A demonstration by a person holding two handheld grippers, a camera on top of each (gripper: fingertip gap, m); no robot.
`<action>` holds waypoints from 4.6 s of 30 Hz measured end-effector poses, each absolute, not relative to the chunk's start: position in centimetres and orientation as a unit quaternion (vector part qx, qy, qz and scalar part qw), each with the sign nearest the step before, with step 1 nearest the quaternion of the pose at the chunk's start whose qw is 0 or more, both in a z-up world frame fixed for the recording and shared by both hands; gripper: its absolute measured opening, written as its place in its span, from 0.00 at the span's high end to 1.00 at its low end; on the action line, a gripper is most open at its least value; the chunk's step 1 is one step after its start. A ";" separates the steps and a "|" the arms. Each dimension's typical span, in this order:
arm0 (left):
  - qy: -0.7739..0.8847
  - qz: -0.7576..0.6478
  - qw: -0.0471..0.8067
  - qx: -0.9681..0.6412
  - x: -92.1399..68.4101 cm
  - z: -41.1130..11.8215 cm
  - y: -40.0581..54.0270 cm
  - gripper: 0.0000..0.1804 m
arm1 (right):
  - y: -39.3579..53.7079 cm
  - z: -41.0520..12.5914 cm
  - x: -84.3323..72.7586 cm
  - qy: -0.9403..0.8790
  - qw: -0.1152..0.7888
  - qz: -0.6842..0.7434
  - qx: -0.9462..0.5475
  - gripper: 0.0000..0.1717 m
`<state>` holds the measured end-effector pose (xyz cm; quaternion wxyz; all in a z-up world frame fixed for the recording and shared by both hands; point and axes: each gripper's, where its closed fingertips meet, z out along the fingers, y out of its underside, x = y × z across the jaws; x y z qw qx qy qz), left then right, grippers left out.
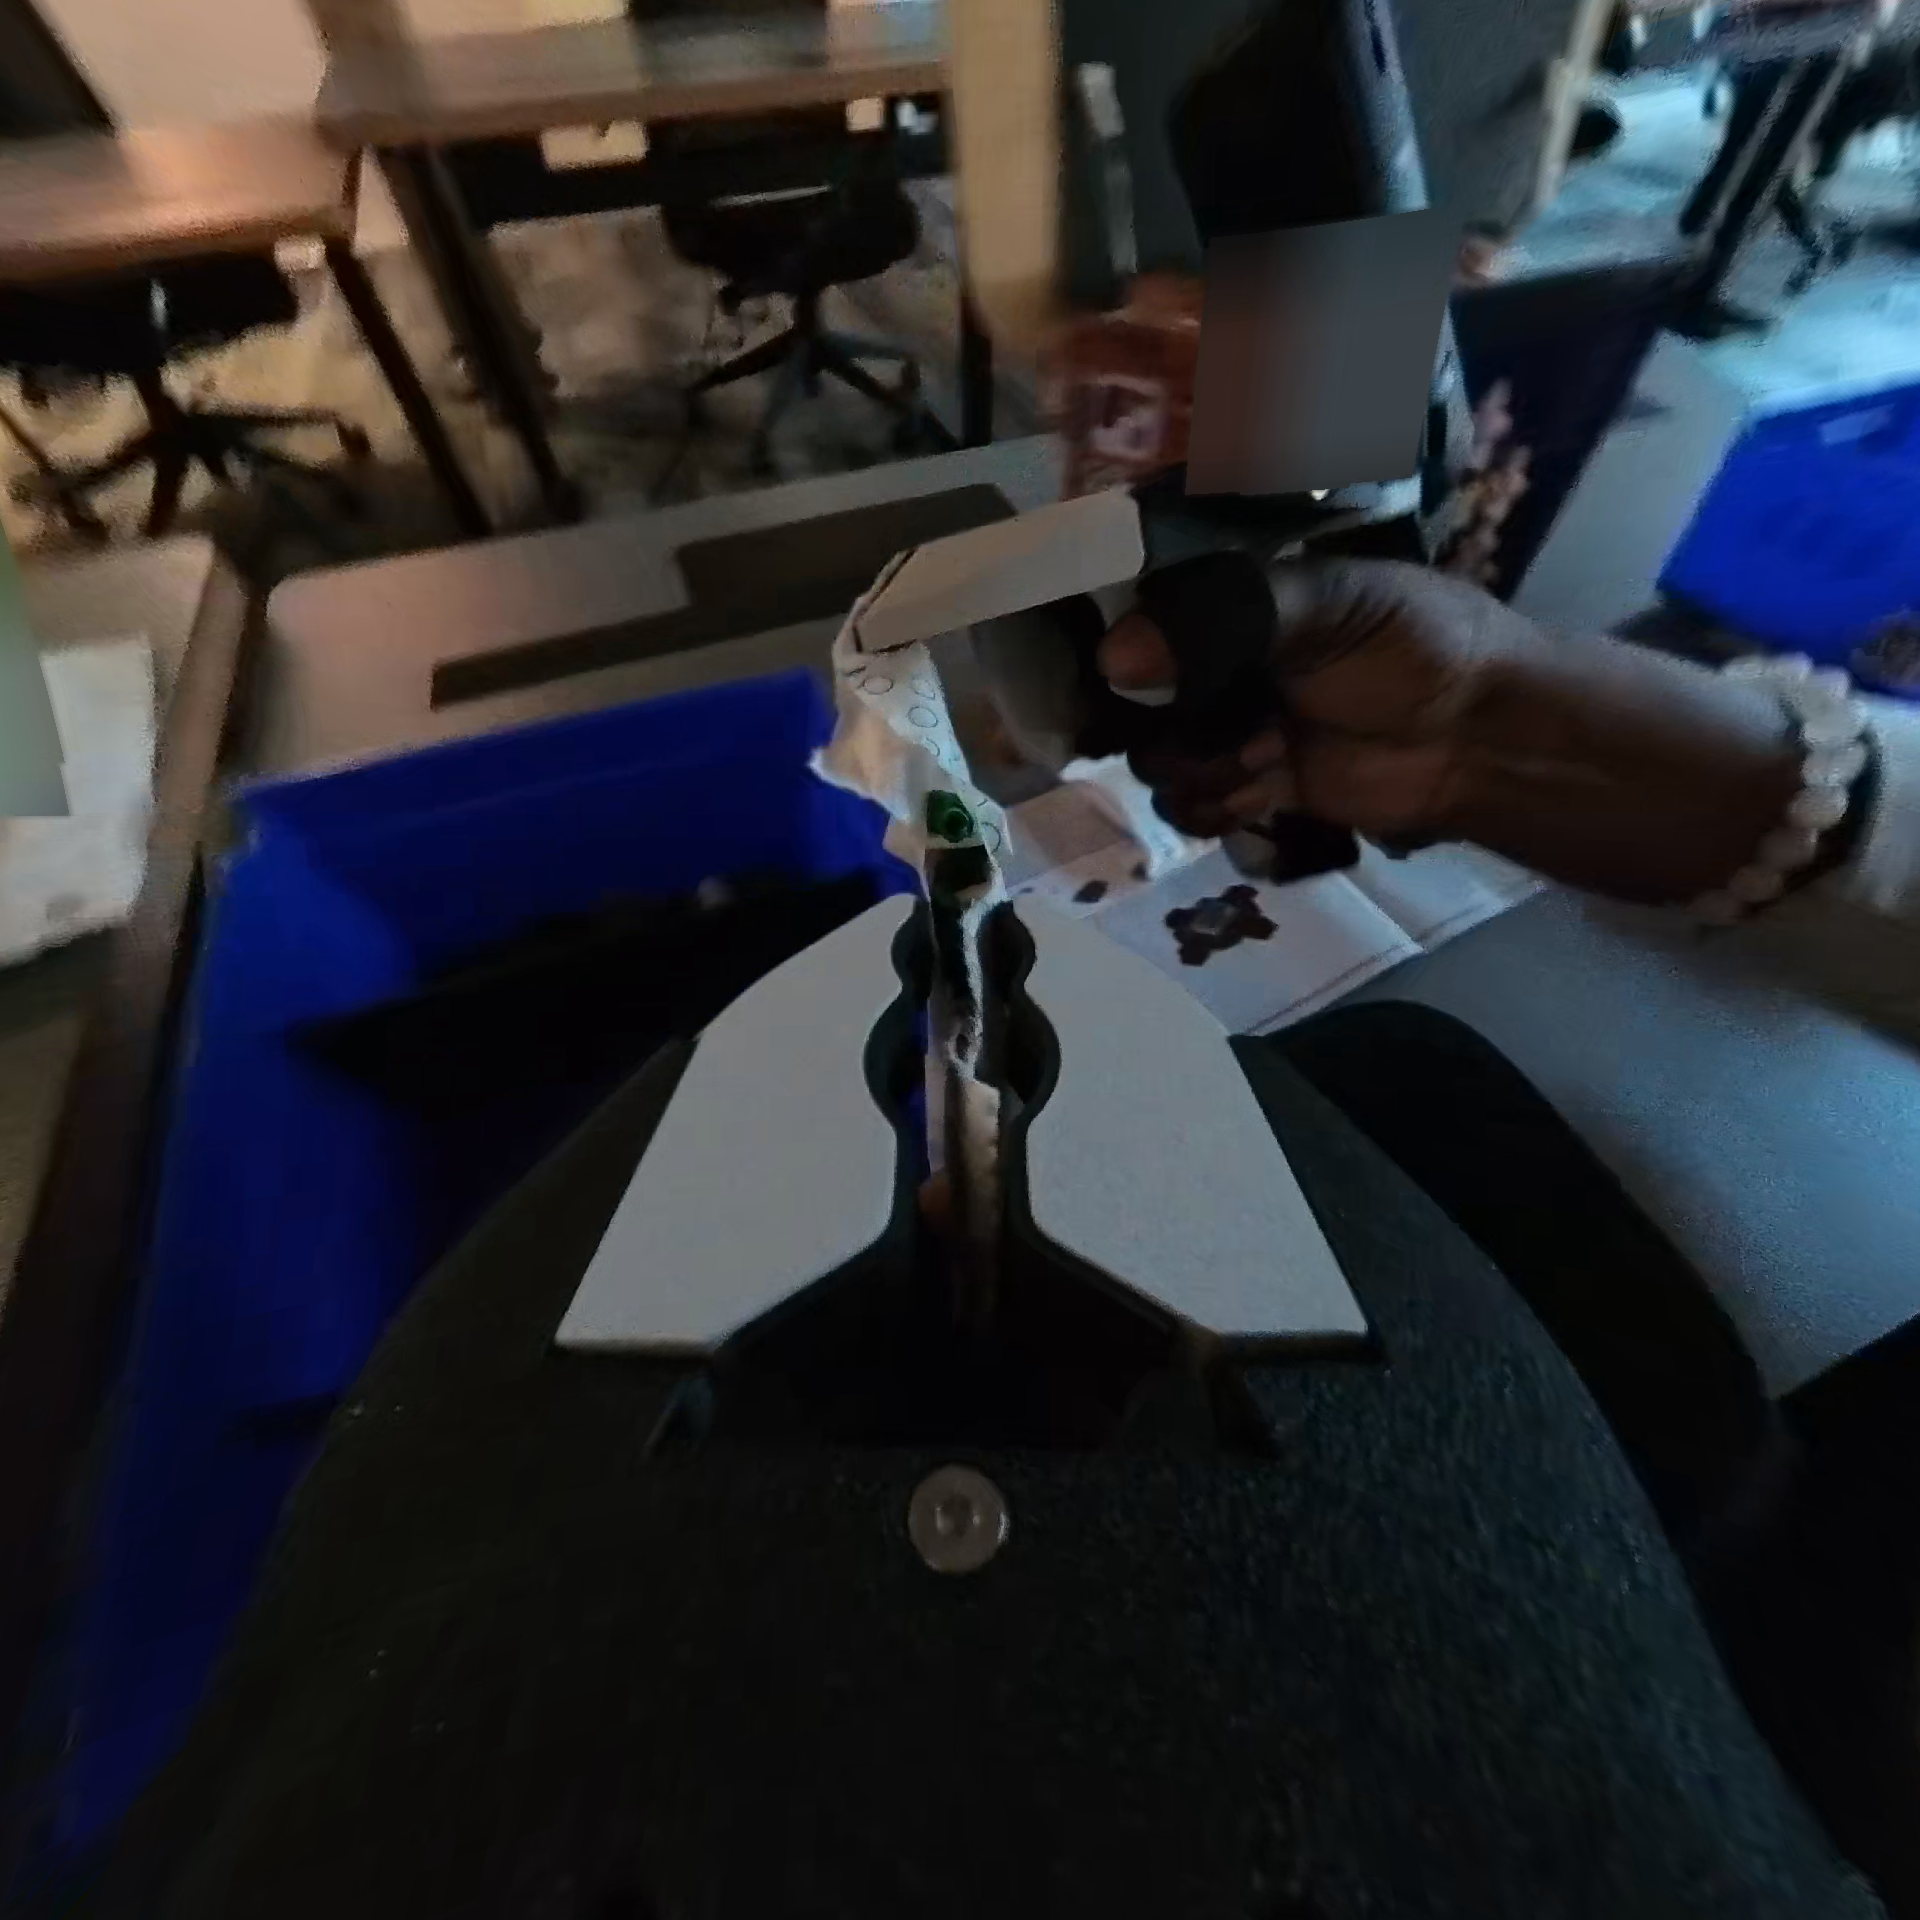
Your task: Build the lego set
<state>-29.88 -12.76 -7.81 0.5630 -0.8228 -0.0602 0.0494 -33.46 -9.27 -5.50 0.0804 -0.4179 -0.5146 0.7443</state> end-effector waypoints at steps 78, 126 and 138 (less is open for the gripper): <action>-0.138 0.074 0.541 -0.826 -34.1 -12.6 -10.6 0.94 | -9.1 -11.9 -38.4 -0.613 0.157 0.593 -0.498 0.99; -0.144 0.008 0.579 -0.802 -32.6 -12.8 -11.9 0.96 | -10.3 -10.4 -37.1 -0.694 0.114 0.576 -0.417 0.95; -0.116 -0.031 0.602 -0.789 -32.3 -12.7 -11.3 0.96 | -7.4 -11.9 -37.9 -0.709 0.024 0.534 -0.460 0.78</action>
